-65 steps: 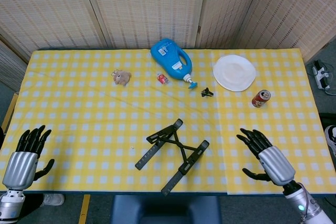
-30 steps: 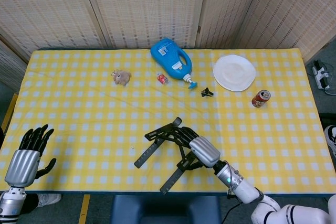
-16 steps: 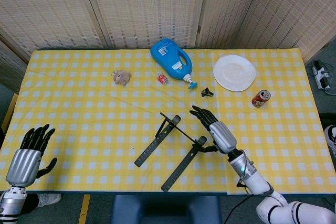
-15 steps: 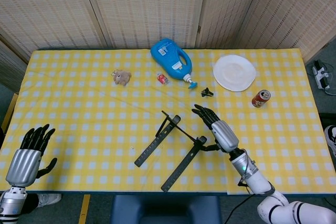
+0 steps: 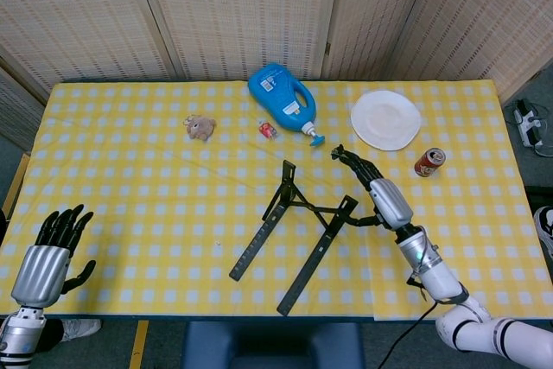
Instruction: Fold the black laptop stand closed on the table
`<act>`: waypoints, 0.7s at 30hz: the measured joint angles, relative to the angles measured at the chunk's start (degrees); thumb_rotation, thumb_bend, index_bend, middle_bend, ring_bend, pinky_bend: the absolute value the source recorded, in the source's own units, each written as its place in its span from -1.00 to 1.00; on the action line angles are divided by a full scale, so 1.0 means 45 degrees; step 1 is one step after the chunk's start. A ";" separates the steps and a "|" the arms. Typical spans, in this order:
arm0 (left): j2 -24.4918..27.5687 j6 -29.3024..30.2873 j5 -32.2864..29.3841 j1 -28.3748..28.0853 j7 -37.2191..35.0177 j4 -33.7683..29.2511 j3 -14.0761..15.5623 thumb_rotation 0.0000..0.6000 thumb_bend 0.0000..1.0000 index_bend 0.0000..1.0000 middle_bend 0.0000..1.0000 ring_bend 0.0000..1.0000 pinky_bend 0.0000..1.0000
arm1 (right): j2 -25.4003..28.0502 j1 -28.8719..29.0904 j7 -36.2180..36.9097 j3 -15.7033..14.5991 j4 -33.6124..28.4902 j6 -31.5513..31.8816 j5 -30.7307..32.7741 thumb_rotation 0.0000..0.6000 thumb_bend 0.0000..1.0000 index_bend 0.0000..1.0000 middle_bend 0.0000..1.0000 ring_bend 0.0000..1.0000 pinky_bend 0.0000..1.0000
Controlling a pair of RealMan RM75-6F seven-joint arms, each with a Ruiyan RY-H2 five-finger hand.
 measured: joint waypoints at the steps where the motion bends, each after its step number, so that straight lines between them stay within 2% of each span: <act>1: 0.0010 0.0011 -0.0001 0.0010 0.0008 -0.0010 0.0005 1.00 -0.30 -1.00 -0.94 -0.92 -1.00 | 0.0035 0.0062 -0.0005 0.0032 0.0043 -0.0098 0.0051 1.00 -0.46 -1.00 -1.00 -1.00 -1.00; 15: 0.0035 0.0098 0.0008 0.0077 0.0043 -0.0041 0.0033 1.00 -0.30 -1.00 -0.94 -0.92 -1.00 | 0.0599 0.0961 -0.0001 0.0394 0.0519 -0.1129 0.0435 1.00 -0.46 -1.00 -1.00 -1.00 -1.00; 21: -0.0008 0.0003 -0.0084 0.0081 -0.0046 0.0082 0.0052 1.00 -0.30 -1.00 -0.94 -0.92 -1.00 | 0.0738 0.0854 0.0016 0.0149 0.0320 -0.1206 0.0532 1.00 -0.46 -1.00 -1.00 -1.00 -1.00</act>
